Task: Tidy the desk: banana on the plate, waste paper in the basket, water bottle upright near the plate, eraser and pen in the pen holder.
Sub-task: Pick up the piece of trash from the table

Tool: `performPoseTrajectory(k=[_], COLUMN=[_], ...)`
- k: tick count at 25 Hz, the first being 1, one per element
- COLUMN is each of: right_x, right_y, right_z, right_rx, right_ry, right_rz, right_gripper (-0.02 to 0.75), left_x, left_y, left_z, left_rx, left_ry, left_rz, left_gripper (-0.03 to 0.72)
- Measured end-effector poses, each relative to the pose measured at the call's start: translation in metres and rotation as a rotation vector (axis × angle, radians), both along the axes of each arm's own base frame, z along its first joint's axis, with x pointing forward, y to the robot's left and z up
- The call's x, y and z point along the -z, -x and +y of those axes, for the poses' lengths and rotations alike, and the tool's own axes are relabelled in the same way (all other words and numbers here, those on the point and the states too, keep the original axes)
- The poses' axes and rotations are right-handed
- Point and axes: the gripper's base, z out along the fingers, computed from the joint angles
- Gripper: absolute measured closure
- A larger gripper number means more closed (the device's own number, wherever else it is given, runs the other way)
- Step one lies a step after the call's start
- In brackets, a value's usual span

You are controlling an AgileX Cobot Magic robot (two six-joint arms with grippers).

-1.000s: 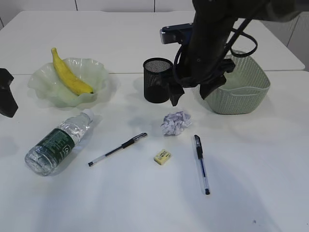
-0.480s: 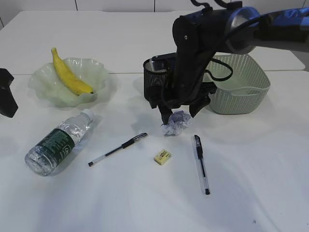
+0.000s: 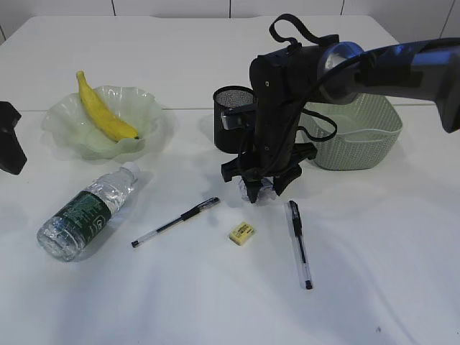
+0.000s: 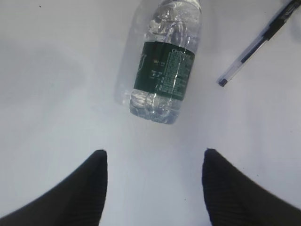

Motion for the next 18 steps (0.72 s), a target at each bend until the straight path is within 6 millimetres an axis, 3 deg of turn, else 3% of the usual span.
performPoseTrajectory(k=[4, 10, 18], right_x=[-0.0005, -0.0004, -0.0002], right_y=[-0.0003, 0.0003, 0.0019], right_z=[0.0001, 0.0000, -0.0009], right_rx=[0.000, -0.002, -0.009], right_ry=[-0.001, 0.001, 0.012], right_rz=[-0.002, 0.004, 0.023], right_gripper=[0.445, 0.530, 0.716], left_x=[0.0000, 0.0000, 0.0000], left_y=[0.0001, 0.0001, 0.0001], left_z=[-0.0003, -0.0003, -0.0003], left_rx=[0.001, 0.001, 0.001], left_ry=[0.003, 0.003, 0.003], left_rz=[0.001, 0.001, 0.001], left_gripper=[0.246, 0.256, 0.258])
